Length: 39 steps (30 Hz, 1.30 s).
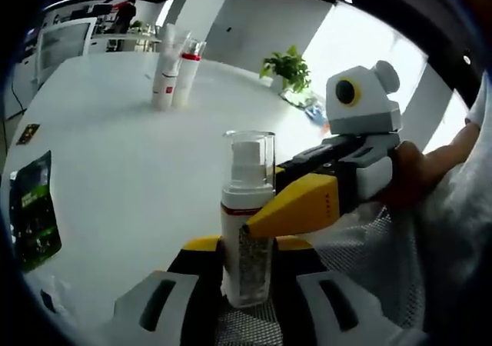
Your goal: Arrange the skincare products in the storage area until every visible bottle or jar stands upright without overlapping.
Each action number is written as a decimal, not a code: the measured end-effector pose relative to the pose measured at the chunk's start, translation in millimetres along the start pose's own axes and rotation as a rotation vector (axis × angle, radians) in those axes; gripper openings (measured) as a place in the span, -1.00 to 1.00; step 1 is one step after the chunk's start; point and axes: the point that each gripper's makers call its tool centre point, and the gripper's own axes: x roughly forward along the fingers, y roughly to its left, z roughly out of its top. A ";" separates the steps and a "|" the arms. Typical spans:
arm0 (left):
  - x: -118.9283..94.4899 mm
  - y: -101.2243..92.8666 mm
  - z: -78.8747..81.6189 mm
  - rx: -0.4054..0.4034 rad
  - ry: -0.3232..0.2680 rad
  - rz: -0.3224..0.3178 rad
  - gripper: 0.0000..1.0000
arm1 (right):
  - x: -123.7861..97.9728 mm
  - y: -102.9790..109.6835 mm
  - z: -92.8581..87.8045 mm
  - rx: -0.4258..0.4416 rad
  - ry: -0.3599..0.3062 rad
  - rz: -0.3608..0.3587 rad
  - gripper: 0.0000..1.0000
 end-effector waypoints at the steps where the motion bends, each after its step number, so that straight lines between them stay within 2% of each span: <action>1: 0.3 1.0 -0.3 -0.004 0.000 0.001 -0.59 | -0.1 -0.4 0.3 -0.004 -0.002 -0.001 -0.74; 12: 0.0 -0.8 -4.0 0.033 0.022 -0.001 -0.61 | -1.6 -2.6 4.2 0.004 -0.023 -0.009 -0.73; 15: -0.9 1.3 -3.2 0.100 0.031 0.020 -0.61 | -0.6 -1.7 4.9 -0.001 -0.029 -0.011 -0.72; 22: 0.3 0.0 -4.1 0.106 0.034 0.015 -0.62 | 0.4 0.0 4.4 0.003 -0.024 -0.005 -0.71; 31: 1.2 -2.4 -4.5 0.116 0.043 0.027 -0.62 | -0.2 0.9 3.6 -0.050 -0.012 -0.024 -0.72; 39: 2.1 -2.6 -6.5 0.070 0.043 0.006 -0.61 | 0.4 0.5 1.5 -0.056 0.002 -0.025 -0.73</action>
